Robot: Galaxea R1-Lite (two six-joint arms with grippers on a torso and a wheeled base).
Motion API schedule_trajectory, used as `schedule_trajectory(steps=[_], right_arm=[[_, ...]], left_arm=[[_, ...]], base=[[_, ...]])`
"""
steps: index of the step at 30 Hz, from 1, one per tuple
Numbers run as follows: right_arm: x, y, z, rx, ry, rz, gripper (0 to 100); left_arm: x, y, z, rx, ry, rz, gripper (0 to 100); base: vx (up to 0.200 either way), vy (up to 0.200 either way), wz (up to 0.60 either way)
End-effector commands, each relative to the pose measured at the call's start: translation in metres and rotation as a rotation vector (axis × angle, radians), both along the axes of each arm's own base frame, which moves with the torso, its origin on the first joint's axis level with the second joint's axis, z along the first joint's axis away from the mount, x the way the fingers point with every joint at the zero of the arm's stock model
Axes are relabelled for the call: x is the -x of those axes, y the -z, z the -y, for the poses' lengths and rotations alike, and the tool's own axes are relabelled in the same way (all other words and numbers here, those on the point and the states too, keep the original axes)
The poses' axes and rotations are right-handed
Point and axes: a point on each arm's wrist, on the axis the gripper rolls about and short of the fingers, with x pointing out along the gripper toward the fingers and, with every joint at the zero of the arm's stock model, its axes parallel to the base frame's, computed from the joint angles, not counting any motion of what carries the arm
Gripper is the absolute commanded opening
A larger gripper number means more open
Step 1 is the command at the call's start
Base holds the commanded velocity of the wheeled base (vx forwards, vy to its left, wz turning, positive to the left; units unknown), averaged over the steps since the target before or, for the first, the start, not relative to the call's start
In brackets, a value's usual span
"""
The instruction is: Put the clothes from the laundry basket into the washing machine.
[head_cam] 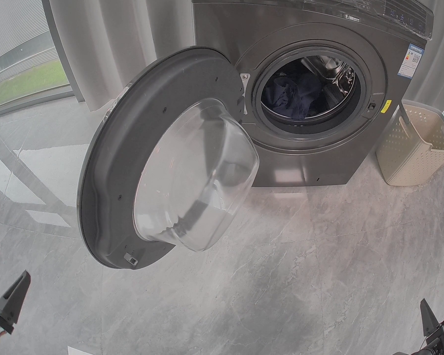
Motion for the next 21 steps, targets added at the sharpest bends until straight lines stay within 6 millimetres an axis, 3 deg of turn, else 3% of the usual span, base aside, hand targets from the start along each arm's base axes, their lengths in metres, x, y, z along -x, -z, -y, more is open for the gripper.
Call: schedule_trajectory(steps=[1,11,21], right_arm=[[0.0,0.004,0.0,0.001,0.0,0.002,100],[0.001,0.004,0.0,0.001,0.0,-0.003,100],[0.001,0.004,0.0,-0.001,0.0,-0.004,100]], left_arm=[[-0.071,-0.03,0.005,0.052,0.177,-0.187,100],[-0.111,-0.03,0.02,0.047,0.314,-0.239,100],[-0.127,-0.028,0.046,0.027,0.477,-0.247,100]], base=[[0.0,0.0,0.0],[0.0,0.0,0.0],[0.0,0.0,0.0]])
